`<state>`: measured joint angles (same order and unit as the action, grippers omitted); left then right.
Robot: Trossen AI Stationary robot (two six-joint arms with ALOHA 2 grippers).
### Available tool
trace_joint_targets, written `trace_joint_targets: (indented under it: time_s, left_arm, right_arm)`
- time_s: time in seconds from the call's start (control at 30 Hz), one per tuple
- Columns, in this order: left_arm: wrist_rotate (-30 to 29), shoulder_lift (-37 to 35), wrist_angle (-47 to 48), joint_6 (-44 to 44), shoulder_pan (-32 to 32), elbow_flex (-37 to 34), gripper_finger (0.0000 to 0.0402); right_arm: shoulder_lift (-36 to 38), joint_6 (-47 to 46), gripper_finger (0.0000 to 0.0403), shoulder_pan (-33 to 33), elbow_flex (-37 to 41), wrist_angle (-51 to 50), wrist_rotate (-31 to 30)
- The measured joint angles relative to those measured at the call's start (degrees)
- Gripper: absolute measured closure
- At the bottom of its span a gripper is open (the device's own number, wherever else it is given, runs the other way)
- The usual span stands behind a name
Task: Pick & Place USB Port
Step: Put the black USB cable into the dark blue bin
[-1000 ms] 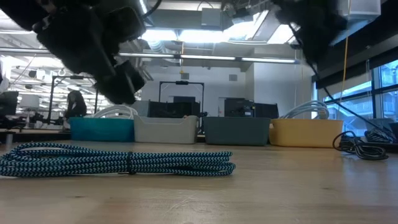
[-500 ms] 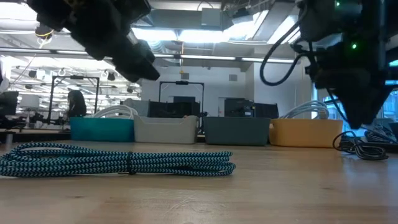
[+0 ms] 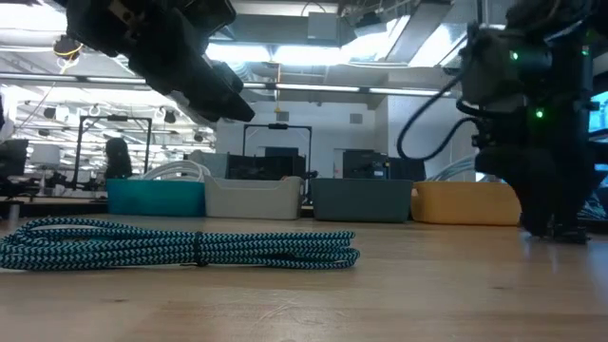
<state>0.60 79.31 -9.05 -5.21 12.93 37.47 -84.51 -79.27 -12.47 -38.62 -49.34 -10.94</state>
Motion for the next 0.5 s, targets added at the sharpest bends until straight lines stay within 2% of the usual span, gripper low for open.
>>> trace_joint_targets:
  time_s: [0.2,0.3,0.4,0.5]
  left_arm:
    - [0.0,0.0,-0.18,-0.09,0.02,0.0,0.0201]
    - [0.0,0.0,-0.18,-0.44,0.02,0.0,0.0201]
    - [0.0,0.01,-0.19,-1.33,0.02,0.0,0.0201]
    - [-0.84,0.02,-0.18,-1.49,0.02,0.0,0.0201]
  right_arm:
    - [0.31,-1.53,0.0175,0.55,2.48,1.51,-0.81]
    - [0.33,-1.24,0.0197,0.53,2.83,2.36,-1.31]
    - [0.2,1.48,0.0254,0.53,2.65,3.32,-1.42]
    - [-0.02,5.92,0.0347,0.52,2.07,4.92,-1.48]
